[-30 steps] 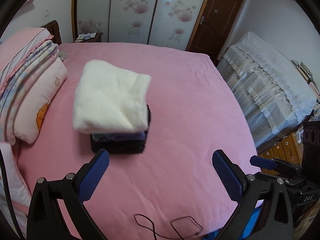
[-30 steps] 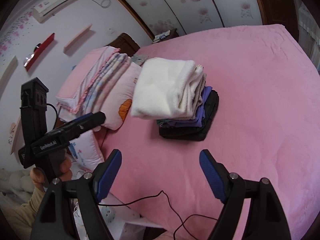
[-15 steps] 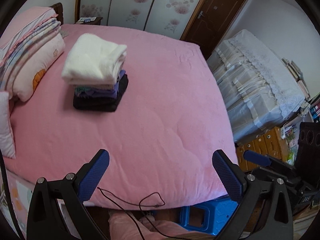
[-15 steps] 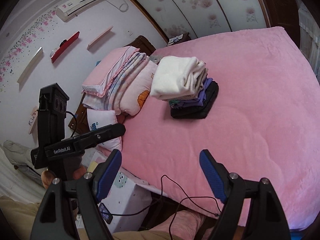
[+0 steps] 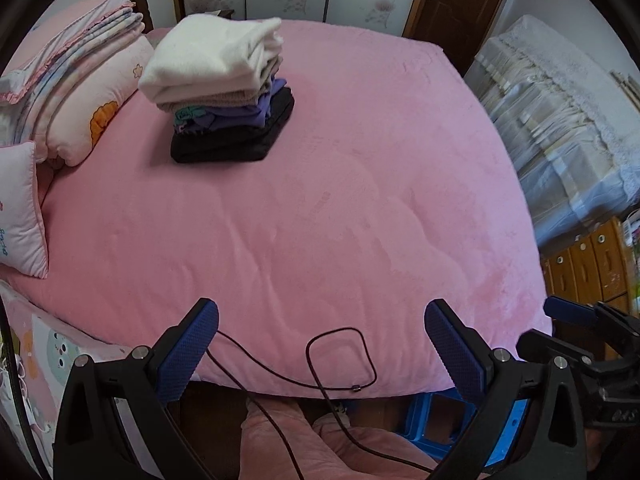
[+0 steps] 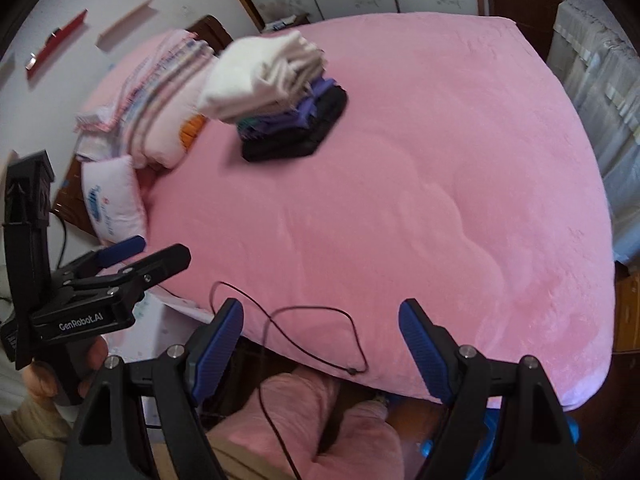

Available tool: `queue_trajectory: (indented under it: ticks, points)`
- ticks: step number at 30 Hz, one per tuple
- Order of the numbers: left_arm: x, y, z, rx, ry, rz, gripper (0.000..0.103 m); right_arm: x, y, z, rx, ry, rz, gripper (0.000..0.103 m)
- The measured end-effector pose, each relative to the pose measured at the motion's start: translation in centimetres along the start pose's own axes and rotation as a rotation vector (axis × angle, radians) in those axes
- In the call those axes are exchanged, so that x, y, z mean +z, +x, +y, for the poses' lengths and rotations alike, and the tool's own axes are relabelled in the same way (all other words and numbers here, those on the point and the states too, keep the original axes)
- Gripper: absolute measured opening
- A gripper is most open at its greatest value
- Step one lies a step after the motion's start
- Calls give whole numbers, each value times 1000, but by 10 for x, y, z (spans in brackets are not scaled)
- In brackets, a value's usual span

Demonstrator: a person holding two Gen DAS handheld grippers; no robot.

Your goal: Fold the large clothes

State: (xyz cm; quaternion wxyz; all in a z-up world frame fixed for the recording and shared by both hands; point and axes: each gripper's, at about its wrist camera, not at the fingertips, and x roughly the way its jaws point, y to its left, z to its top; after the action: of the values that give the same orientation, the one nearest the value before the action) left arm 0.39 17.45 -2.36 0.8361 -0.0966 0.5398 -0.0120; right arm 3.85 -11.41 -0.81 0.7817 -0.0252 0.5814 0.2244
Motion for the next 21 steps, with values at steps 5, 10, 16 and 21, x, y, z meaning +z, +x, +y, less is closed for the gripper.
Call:
queue_trajectory:
  ticks: [5,10,16,21]
  points:
    - [-8,24,-11,27,31,-15,102,-11,18,-16,-31,33,0,81]
    - [-9,51,-20,54,39,-17,102,-18,44,-33,-132,88,-22,81]
    - [-7,74,-22,46,15,-13,102,-19,62,-34,-172,118,-52,81]
    - [-3,97,-21,61,-1,10,102,-14,77,-37,-242,111,-71,81]
